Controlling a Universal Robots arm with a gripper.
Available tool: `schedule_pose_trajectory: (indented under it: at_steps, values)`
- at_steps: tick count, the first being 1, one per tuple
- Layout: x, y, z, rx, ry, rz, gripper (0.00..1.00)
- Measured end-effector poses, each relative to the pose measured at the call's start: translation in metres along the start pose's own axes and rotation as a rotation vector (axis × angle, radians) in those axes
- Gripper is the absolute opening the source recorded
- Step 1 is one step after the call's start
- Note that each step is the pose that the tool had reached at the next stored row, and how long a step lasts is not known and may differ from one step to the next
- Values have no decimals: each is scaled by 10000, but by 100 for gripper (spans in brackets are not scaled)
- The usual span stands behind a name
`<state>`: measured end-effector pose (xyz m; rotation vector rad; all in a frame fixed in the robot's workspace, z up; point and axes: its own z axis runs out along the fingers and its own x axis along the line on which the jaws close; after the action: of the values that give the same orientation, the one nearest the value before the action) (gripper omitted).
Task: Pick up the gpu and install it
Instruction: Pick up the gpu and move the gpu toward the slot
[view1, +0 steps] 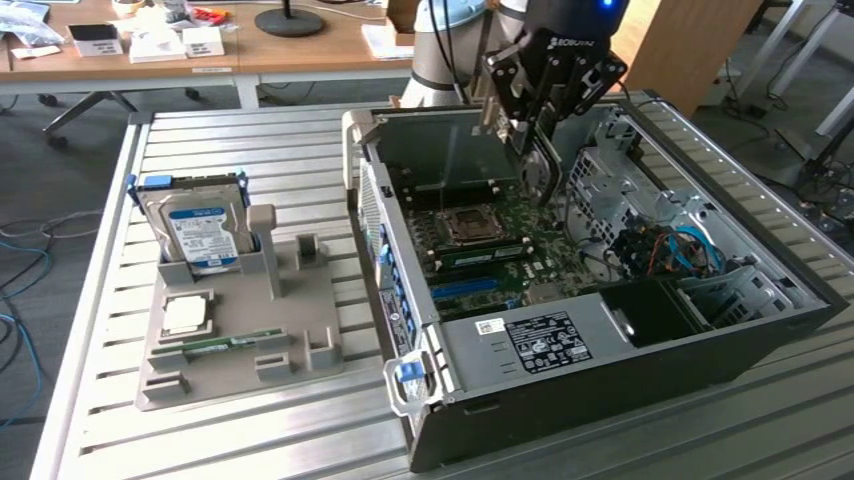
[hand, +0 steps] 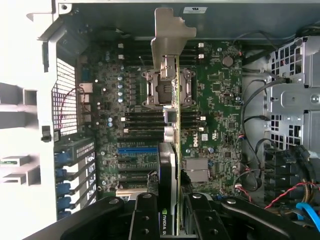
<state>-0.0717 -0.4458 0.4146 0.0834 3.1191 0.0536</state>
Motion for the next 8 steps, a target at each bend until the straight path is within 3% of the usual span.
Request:
schedule_pose_trajectory:
  at_steps: [8]
  values:
    - [-106, 6, 2, 0, 0, 0, 27]
